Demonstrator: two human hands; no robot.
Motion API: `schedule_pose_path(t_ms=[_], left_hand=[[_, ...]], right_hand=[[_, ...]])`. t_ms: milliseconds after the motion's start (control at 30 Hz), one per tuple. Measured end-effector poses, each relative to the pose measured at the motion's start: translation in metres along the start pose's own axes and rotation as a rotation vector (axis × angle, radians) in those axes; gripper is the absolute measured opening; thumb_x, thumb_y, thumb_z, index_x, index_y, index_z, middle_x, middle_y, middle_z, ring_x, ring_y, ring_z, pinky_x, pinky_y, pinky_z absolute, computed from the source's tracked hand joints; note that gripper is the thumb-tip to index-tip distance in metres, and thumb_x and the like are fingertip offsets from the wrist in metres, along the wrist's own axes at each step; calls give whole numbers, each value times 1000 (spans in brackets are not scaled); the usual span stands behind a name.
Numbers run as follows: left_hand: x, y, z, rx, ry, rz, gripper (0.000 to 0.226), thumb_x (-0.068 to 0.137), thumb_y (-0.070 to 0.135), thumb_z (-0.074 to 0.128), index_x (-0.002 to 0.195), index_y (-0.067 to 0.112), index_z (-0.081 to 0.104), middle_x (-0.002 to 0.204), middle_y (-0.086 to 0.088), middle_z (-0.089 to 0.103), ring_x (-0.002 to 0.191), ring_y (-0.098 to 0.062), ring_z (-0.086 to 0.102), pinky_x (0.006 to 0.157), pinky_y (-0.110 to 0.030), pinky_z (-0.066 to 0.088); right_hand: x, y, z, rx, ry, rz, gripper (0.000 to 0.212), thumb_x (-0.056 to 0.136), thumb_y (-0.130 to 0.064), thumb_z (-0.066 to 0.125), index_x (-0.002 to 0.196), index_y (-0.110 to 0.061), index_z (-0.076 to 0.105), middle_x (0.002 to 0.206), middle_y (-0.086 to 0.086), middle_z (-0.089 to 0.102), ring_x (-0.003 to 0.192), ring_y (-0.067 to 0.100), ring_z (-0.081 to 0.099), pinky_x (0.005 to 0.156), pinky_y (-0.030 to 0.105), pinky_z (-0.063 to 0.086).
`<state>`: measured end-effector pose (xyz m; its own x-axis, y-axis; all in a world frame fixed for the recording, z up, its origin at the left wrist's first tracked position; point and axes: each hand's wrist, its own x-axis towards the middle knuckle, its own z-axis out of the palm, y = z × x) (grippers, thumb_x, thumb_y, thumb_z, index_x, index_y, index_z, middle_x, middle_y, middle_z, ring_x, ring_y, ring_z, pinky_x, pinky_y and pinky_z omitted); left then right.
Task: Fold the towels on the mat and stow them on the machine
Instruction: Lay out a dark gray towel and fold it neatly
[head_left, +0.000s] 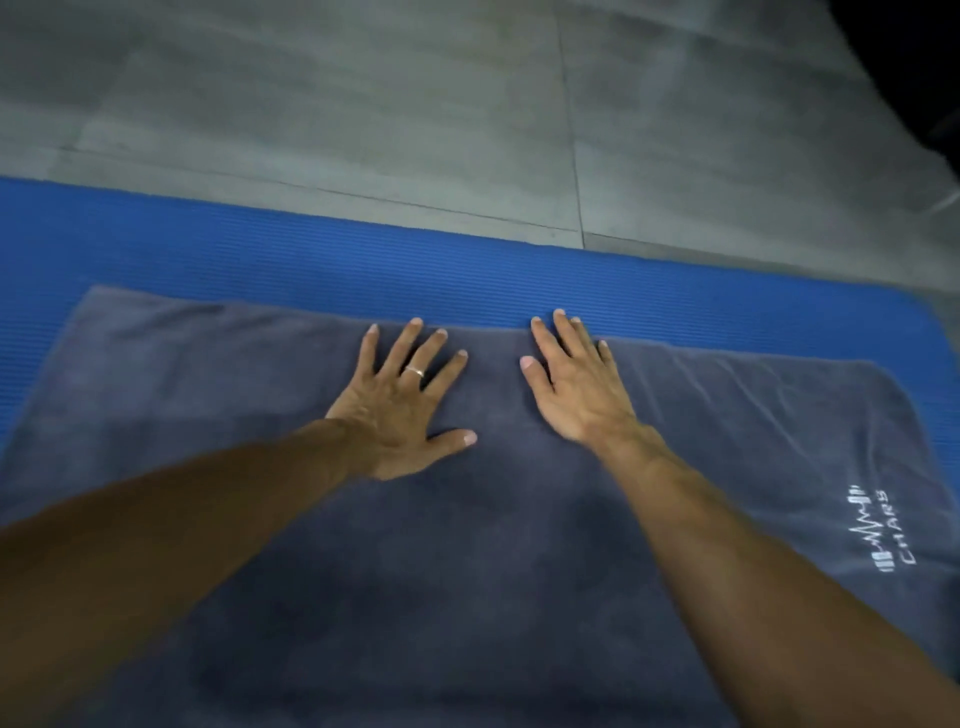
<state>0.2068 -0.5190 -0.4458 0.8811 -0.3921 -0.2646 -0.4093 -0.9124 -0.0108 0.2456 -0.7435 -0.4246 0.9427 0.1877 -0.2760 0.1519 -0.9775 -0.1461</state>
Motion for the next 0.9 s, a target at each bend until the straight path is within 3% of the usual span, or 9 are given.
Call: schedule_pose_path(t_ms=[133, 233, 300, 433, 567, 667, 733, 833, 900], left_hand=[[-1, 5, -7, -2, -60, -46, 95, 75, 84, 1, 151, 29, -16, 161, -1, -17, 145, -26, -24, 115, -59, -11], [-4, 14, -17, 4, -126, -111, 88, 85, 77, 14, 152, 27, -12, 161, -1, -17, 146, -24, -20, 114, -61, -9], [-13, 38, -29, -34, -133, -132, 79, 94, 62, 26, 154, 20, -4, 162, -5, -12, 148, -26, -14, 115, -61, -4], [-54, 142, -40, -268, 56, -10, 69, 95, 45, 37, 153, 14, 17, 161, -9, 12, 149, -30, 6, 116, -54, 9], [-82, 252, -28, -398, 117, 167, 67, 91, 45, 33, 150, 15, 30, 158, -6, 25, 148, -28, 13, 118, -53, 9], [-87, 297, -8, -301, 85, 210, 67, 94, 50, 28, 153, 18, 21, 161, -4, 15, 149, -26, 0, 118, -55, -1], [-96, 310, 7, -233, 46, 247, 71, 95, 55, 31, 154, 19, 14, 162, -3, 7, 149, -26, -8, 117, -56, -6], [-113, 319, 17, -184, 47, 310, 79, 88, 63, 29, 152, 16, 24, 160, -6, 18, 149, -27, 2, 117, -58, 0], [-108, 327, 15, -166, 29, 369, 86, 85, 68, 31, 152, 17, 21, 161, -6, 16, 149, -26, 0, 117, -58, -1]], right_hand=[[-48, 23, -3, -8, 196, -31, 53, 100, -40, 32, 146, -15, 38, 155, 9, 32, 139, 30, 33, 111, 46, 29], [-94, 75, -14, -228, 43, -236, 63, 93, -45, 25, 140, -9, 48, 147, 13, 44, 129, 33, 48, 100, 46, 42], [-124, 119, -28, -375, -81, -365, 63, 94, -45, 26, 138, -9, 51, 144, 13, 49, 125, 31, 54, 99, 45, 45], [-206, 175, -46, -495, -174, -467, 69, 100, -49, 10, 132, -12, 59, 140, 11, 55, 119, 26, 61, 96, 41, 49], [-280, 194, -15, -375, -124, -299, 65, 95, -52, 27, 132, -9, 59, 141, 13, 53, 122, 28, 59, 99, 45, 46], [-330, 203, 25, -201, -65, -108, 67, 97, -56, 25, 128, -9, 61, 139, 13, 55, 122, 29, 57, 103, 47, 43], [-371, 206, 40, -127, -17, -23, 54, 95, -49, 33, 124, -14, 64, 133, 8, 59, 117, 27, 58, 103, 46, 42], [-423, 216, 44, -85, 84, 40, 44, 99, -39, 31, 93, -20, 70, 94, 1, 67, 89, 25, 62, 90, 42, 43], [-424, 229, 38, -75, 210, 91, 38, 97, -32, 34, 78, -18, 64, 77, 1, 62, 76, 28, 59, 79, 41, 40]])
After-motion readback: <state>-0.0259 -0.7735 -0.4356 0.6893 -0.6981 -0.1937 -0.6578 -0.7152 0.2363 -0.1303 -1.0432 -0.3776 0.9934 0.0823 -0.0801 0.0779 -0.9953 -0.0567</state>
